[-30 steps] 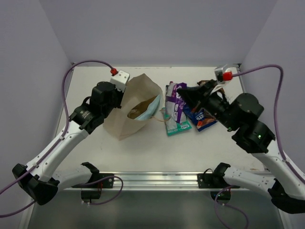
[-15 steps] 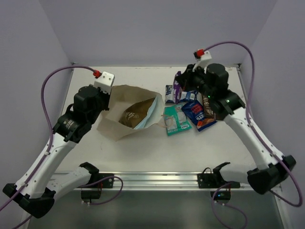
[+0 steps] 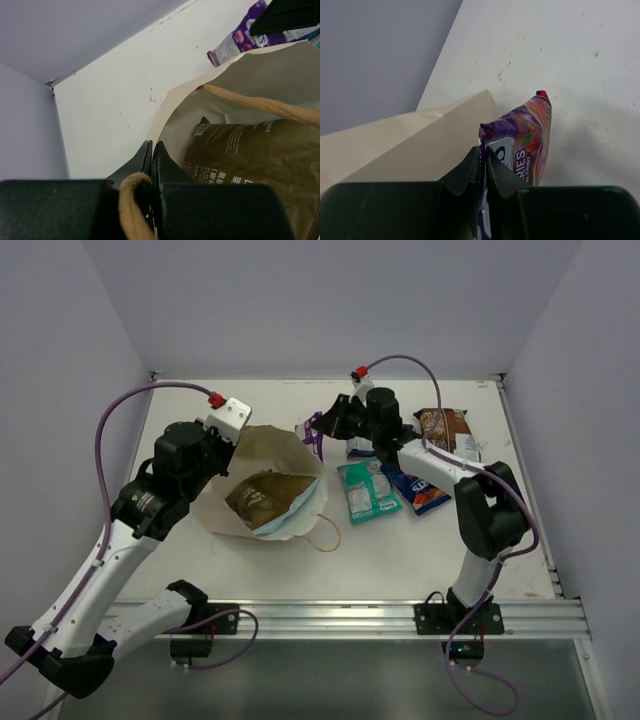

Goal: Take the snacks out of the paper bag

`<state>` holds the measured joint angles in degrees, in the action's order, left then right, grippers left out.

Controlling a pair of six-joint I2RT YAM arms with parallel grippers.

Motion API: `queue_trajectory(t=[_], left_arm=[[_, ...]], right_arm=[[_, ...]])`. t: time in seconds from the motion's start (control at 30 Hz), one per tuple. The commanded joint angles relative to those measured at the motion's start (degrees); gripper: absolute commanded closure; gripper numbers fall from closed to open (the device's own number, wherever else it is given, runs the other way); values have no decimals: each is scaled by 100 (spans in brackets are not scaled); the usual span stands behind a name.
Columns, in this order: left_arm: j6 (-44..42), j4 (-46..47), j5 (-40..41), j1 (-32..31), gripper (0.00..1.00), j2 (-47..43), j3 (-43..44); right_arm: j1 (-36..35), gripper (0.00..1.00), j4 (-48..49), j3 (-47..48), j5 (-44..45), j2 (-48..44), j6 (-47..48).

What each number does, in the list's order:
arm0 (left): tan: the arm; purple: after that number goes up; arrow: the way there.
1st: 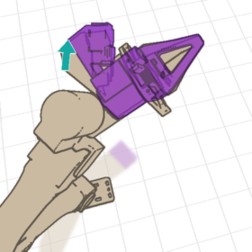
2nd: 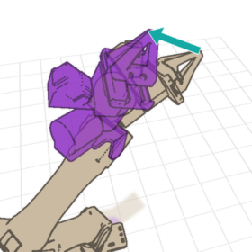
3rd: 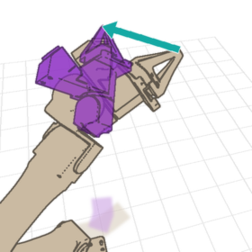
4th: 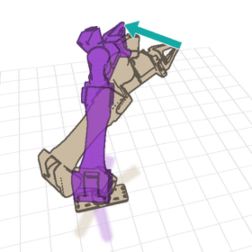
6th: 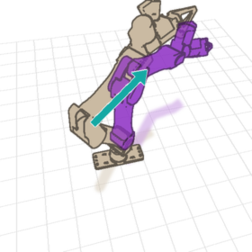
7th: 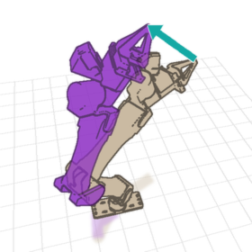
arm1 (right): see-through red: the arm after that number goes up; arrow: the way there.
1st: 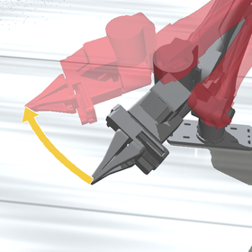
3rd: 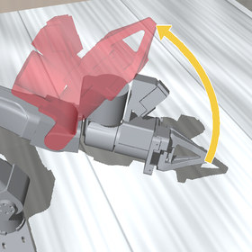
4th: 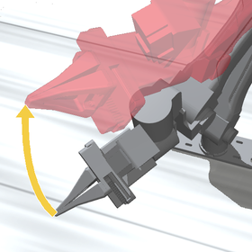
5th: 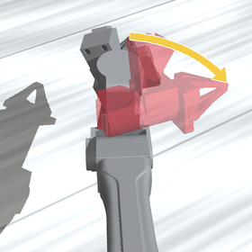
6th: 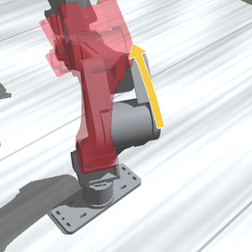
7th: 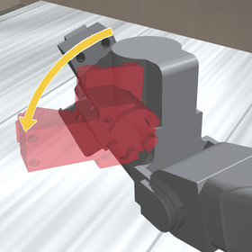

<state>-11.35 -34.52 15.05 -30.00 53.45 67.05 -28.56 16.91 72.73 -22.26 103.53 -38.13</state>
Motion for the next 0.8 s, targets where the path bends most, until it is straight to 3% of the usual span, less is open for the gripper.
queue_trajectory(t=[0.0,0.13,0.17,0.27,0.43,0.5,0.57,0.63,0.77], left_arm=[[-279,209,-581,38,100,-10,81],[-428,165,-863,29,100,8,19],[-455,165,-985,38,100,-19,-16],[-578,156,-1022,29,100,-45,-69],[-675,148,-1056,29,100,-63,-113],[-745,139,-1144,29,100,-63,-156],[-815,121,-1179,29,100,-37,-174],[-824,112,-1197,29,100,-19,-183],[-868,112,-1329,20,100,-1,-166]], right_arm=[[43,85,876,-504,-51,-69,-398],[113,60,192,-1076,397,-542,190],[113,48,-271,-1138,607,-909,653],[105,33,-1281,-1121,915,-1805,1532],[113,22,-2794,-919,1865,-3231,2712],[96,20,-3104,-691,1718,-3792,3450],[0,20,-3675,-402,788,-4050,4504],[-500,17,-4280,-207,452,-4261,5485],[-1817,16,-4635,57,767,-4183,6414]])
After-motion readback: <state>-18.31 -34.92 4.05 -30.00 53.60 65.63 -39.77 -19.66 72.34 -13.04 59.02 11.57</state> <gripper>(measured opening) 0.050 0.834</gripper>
